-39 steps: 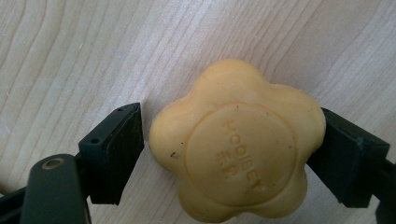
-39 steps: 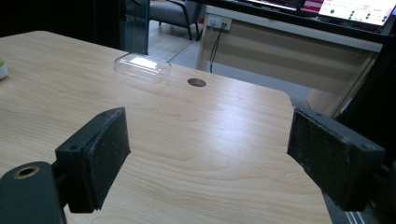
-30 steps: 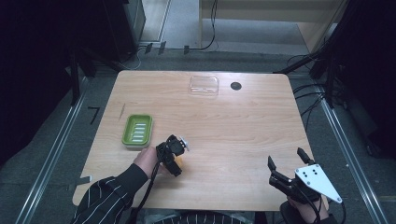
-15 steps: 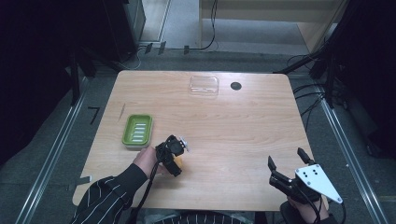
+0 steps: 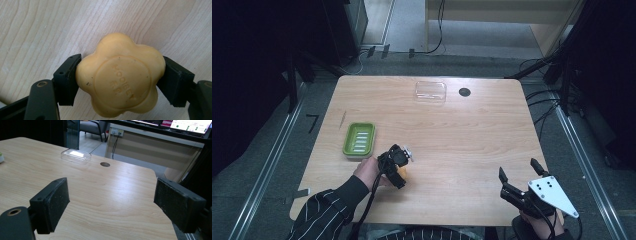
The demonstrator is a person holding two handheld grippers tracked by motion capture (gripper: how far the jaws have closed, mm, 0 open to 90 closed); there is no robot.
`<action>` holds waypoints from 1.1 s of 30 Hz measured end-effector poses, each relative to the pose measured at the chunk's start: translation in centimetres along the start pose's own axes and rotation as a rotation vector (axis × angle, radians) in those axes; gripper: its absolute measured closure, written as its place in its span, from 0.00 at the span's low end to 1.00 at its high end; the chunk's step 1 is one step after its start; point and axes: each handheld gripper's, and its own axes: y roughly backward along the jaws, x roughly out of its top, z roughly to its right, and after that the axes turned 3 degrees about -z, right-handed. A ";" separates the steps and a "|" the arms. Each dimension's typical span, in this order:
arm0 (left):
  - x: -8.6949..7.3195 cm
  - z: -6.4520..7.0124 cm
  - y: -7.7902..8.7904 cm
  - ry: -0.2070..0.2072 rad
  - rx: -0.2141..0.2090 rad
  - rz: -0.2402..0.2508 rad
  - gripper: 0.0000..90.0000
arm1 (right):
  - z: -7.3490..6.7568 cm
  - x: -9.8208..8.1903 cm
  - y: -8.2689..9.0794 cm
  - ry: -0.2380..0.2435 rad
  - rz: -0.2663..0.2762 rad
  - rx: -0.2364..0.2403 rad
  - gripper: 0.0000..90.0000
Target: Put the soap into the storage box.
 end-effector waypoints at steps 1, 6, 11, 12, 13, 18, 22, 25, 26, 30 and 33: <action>0.0 0.0 0.1 0.006 0.000 0.001 0.30 | 0.0 0.0 0.0 0.001 0.001 -0.001 0.15; -0.2 0.0 0.2 0.004 0.001 0.005 0.30 | 0.0 0.0 0.0 0.000 0.000 0.000 0.15; -0.3 -0.2 0.6 0.009 0.004 0.012 0.30 | 0.0 0.0 0.0 0.002 0.002 -0.001 0.15; -0.4 -0.2 0.6 0.021 0.005 0.021 0.30 | 0.0 0.0 0.0 0.001 0.001 0.000 0.15; -0.4 -0.3 0.7 0.017 0.007 0.018 0.30 | 0.0 0.0 0.0 0.000 0.001 0.000 0.15; -0.7 -0.6 0.9 0.032 0.007 0.029 0.30 | 0.0 0.0 0.0 0.001 0.000 0.000 0.15; -0.9 -0.8 1.2 0.035 0.009 0.033 0.30 | 0.0 0.0 0.0 0.002 0.001 0.000 0.15; -0.9 -0.9 1.2 0.041 0.015 0.037 0.30 | 0.0 0.0 0.0 0.001 0.000 0.000 0.15; -0.9 -0.9 1.2 0.041 0.015 0.037 0.30 | 0.0 0.0 0.0 0.001 0.000 0.000 0.15; -1.1 -1.1 1.4 0.046 0.018 0.047 0.30 | 0.0 0.0 0.0 0.001 0.000 -0.001 0.15; -1.2 -1.2 1.6 0.053 0.020 0.049 0.30 | 0.0 0.0 0.0 0.002 0.000 0.000 0.15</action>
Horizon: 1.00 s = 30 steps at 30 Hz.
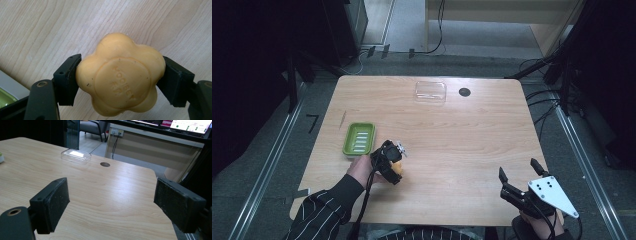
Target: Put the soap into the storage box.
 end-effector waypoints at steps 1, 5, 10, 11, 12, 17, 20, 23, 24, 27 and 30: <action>0.0 0.0 0.1 0.002 -0.001 0.001 0.30 | 0.0 0.0 0.0 0.000 0.000 0.000 0.15; -0.1 -0.2 0.2 0.009 0.006 0.010 0.30 | 0.0 0.0 0.0 -0.001 0.000 -0.001 0.15; -0.3 -0.5 0.5 0.011 0.007 0.019 0.30 | 0.0 0.0 0.0 0.000 -0.002 -0.001 0.15; -0.3 -0.5 0.5 0.015 0.012 0.022 0.30 | 0.0 0.0 0.0 0.001 0.000 -0.001 0.15; -0.3 -0.5 0.5 0.015 0.012 0.022 0.30 | 0.0 0.0 0.0 0.001 0.000 -0.001 0.15; -0.5 -0.8 0.7 0.023 0.015 0.027 0.30 | 0.0 0.0 0.0 0.002 -0.002 -0.001 0.15; -0.6 -1.1 0.9 0.032 0.024 0.036 0.30 | 0.0 0.0 0.0 0.001 -0.001 -0.002 0.15; -0.7 -1.3 1.0 0.034 0.026 0.039 0.30 | 0.0 0.0 0.0 0.002 -0.002 -0.001 0.15; -0.7 -1.4 1.1 0.040 0.026 0.041 0.30 | 0.0 0.0 0.0 0.000 -0.001 -0.002 0.15; -0.9 -1.7 1.3 0.051 0.032 0.049 0.30 | 0.0 0.0 0.0 0.001 -0.001 -0.002 0.15; -1.0 -1.9 1.4 0.057 0.034 0.054 0.30 | 0.0 0.0 0.0 0.001 -0.001 -0.002 0.15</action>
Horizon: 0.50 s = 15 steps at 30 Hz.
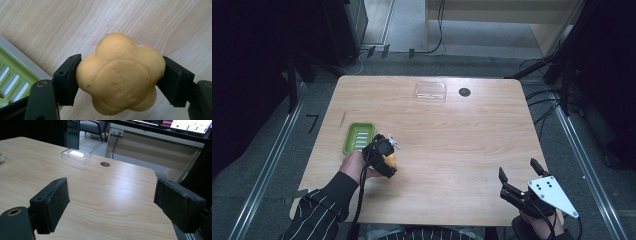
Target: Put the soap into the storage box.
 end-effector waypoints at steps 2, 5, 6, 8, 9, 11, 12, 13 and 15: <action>-0.1 -0.3 0.2 0.014 0.001 0.010 0.30 | 0.0 0.0 0.0 0.000 0.000 0.000 0.15; -0.1 -0.4 0.2 0.019 0.005 0.017 0.30 | 0.0 0.0 0.0 0.000 0.000 0.000 0.15; -0.2 -0.6 0.4 0.028 0.007 0.019 0.30 | 0.0 0.0 0.0 -0.002 -0.001 0.001 0.15; -0.2 -0.8 0.6 0.034 0.009 0.028 0.30 | 0.0 0.0 0.0 -0.002 -0.001 0.001 0.15; -0.2 -0.8 0.6 0.034 0.009 0.028 0.30 | 0.0 0.0 0.0 -0.002 -0.001 0.001 0.15; -0.3 -0.9 0.7 0.038 0.018 0.030 0.30 | 0.0 0.0 0.0 -0.002 0.000 0.001 0.15; -0.4 -1.1 0.7 0.044 0.017 0.033 0.30 | 0.0 0.0 0.0 -0.003 0.000 0.001 0.15; -0.4 -1.1 0.7 0.044 0.017 0.033 0.30 | 0.0 0.0 0.0 -0.002 0.000 0.001 0.15; -0.4 -1.3 1.0 0.051 0.024 0.044 0.30 | 0.0 0.0 0.0 -0.002 -0.001 0.001 0.15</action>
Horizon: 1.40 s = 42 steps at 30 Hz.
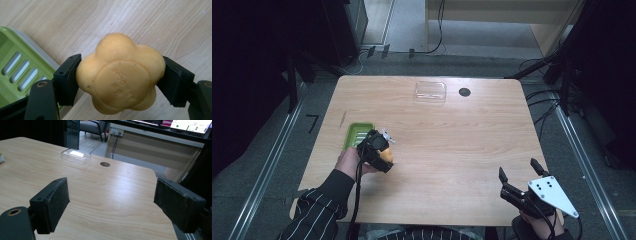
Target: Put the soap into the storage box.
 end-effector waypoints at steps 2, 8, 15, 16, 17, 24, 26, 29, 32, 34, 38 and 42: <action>0.0 -0.1 0.1 0.007 0.000 0.005 0.30 | 0.0 0.0 0.0 0.000 0.000 0.001 0.15; -0.1 -0.7 0.6 0.023 0.013 0.024 0.30 | 0.0 0.0 0.0 0.000 0.001 0.001 0.15; -0.2 -1.4 1.0 0.049 0.023 0.041 0.30 | 0.0 0.0 0.0 0.003 0.000 -0.001 0.15; -0.2 -1.5 1.1 0.052 0.024 0.045 0.30 | 0.0 0.0 0.0 0.002 0.000 -0.001 0.15; -0.2 -1.6 1.1 0.052 0.025 0.046 0.30 | 0.0 0.0 0.0 0.002 0.000 -0.001 0.15; 0.0 -2.1 1.6 0.076 0.036 0.073 0.30 | 0.0 0.0 0.0 0.004 0.000 0.000 0.15; 0.1 -2.3 1.6 0.085 0.041 0.080 0.30 | 0.0 0.0 -0.1 0.004 0.000 0.000 0.15; 0.2 -2.5 1.6 0.089 0.046 0.083 0.30 | -0.1 0.0 -0.1 0.004 -0.001 0.001 0.15; 0.2 -2.8 1.5 0.099 0.053 0.083 0.30 | -0.1 0.0 -0.1 0.005 -0.001 0.001 0.15; 0.2 -3.2 1.4 0.109 0.058 0.080 0.30 | -0.1 0.0 -0.1 0.006 -0.003 0.003 0.15; 0.3 -3.7 1.6 0.129 0.062 0.096 0.30 | -0.1 0.0 -0.1 0.006 -0.002 0.002 0.15; 0.3 -4.6 1.9 0.154 0.071 0.106 0.30 | 0.0 0.0 -0.1 0.005 0.001 -0.001 0.15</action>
